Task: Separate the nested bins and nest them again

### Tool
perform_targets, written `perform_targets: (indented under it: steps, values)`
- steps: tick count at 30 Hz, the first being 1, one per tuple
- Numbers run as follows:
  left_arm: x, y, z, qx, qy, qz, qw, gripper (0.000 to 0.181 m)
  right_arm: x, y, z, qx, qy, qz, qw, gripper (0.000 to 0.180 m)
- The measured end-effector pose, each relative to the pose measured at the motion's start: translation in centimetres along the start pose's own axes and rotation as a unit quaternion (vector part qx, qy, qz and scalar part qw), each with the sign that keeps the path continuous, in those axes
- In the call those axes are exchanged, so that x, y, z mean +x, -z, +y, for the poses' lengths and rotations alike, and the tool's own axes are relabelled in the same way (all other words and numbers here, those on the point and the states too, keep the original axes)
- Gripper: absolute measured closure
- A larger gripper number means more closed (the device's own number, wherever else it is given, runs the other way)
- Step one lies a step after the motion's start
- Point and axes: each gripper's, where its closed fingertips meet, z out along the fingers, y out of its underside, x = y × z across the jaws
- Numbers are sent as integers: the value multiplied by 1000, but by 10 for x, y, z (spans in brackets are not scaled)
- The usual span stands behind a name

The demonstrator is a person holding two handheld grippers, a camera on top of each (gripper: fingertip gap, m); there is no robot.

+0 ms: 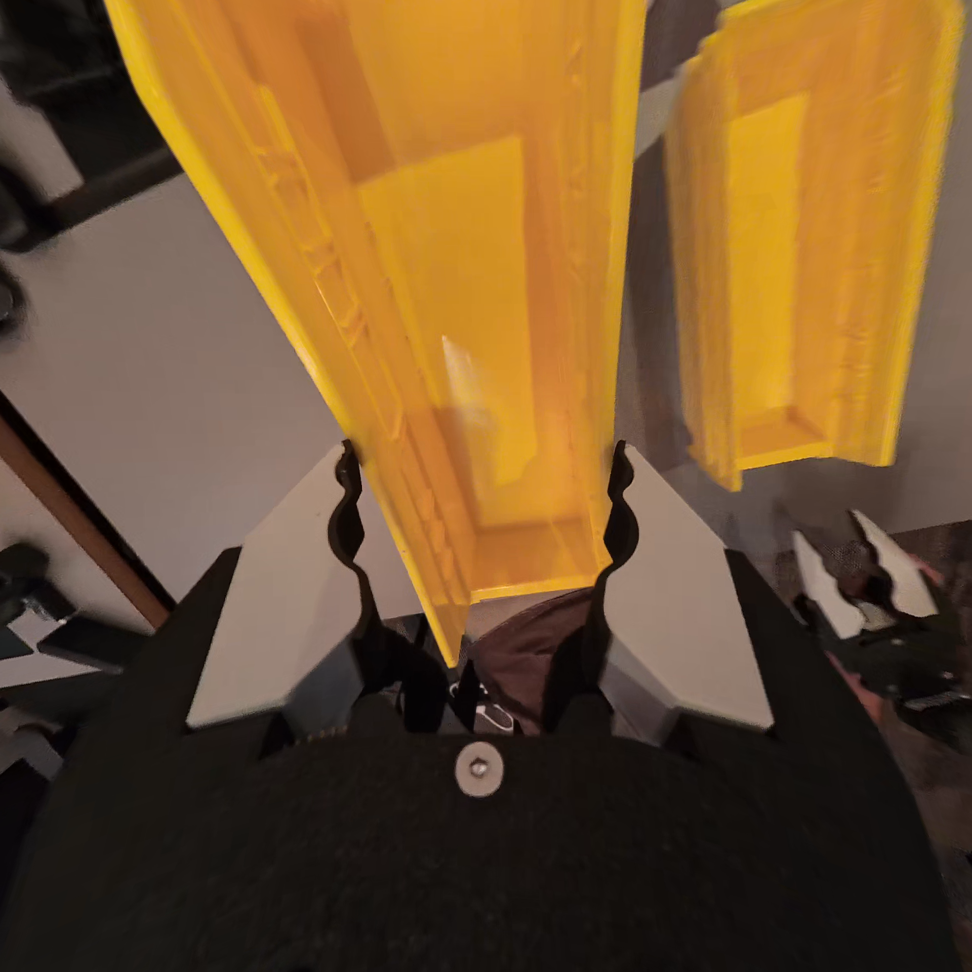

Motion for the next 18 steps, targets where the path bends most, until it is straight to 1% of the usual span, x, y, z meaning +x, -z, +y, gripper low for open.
perform_targets:
  steps: [5,8,11,14,18]
  values:
    - [-92,-47,44,-30,53,-4,998,87,0,-1,2,-2,-2,2,1000,139]
    - [-132,-78,65,-47,65,-12,997,88,1,-1,2,-3,-4,1,1000,139]
    - [-156,-109,74,-47,64,-6,997,88,2,-2,4,-8,-5,1,1000,139]
    - [-169,-141,87,-65,67,13,996,88,5,-1,6,-10,-7,5,1000,139]
    - [-185,-177,98,-76,78,17,994,88,8,-1,7,-10,-18,4,1000,139]
